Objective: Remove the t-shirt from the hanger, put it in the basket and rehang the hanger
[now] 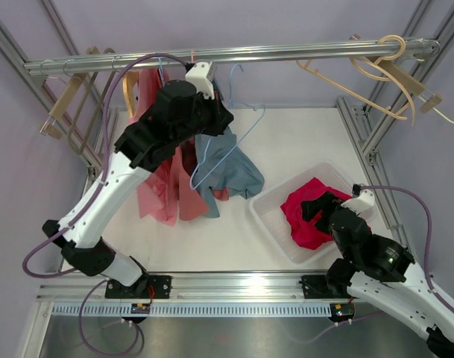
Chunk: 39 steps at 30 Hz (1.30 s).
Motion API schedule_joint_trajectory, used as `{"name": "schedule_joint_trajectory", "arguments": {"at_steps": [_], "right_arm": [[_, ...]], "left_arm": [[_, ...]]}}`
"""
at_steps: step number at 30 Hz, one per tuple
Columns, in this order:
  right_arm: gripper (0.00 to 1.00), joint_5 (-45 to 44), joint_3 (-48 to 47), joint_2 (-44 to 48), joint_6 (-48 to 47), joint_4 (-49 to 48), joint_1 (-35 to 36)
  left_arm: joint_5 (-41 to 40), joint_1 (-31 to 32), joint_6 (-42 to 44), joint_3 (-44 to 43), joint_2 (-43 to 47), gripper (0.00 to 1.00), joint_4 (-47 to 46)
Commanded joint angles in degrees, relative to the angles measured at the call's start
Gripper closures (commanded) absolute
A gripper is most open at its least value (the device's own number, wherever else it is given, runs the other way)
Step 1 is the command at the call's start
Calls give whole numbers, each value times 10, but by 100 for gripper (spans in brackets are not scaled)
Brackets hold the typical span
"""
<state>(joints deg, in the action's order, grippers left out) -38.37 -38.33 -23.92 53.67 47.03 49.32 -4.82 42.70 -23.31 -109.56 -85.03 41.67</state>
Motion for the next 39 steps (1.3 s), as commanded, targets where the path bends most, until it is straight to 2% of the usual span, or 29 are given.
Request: {"name": "schedule_joint_trajectory", "arguments": {"at_steps": [1, 14, 24, 30, 39], "right_arm": [[15, 35, -43, 11, -57, 9, -3], [8, 81, -38, 39, -95, 3, -3], [9, 116, -28, 35, -95, -32, -3], [8, 125, -19, 31, -91, -38, -3], [7, 123, -27, 32, -95, -47, -3]], "left_arm": [[-28, 15, 16, -67, -36, 100, -69], [-44, 41, 32, -260, -194, 100, -76], [-59, 41, 47, -326, -275, 100, -79], [-49, 35, 42, -325, -284, 100, -92], [-30, 38, 35, -239, -251, 100, -106]]}}
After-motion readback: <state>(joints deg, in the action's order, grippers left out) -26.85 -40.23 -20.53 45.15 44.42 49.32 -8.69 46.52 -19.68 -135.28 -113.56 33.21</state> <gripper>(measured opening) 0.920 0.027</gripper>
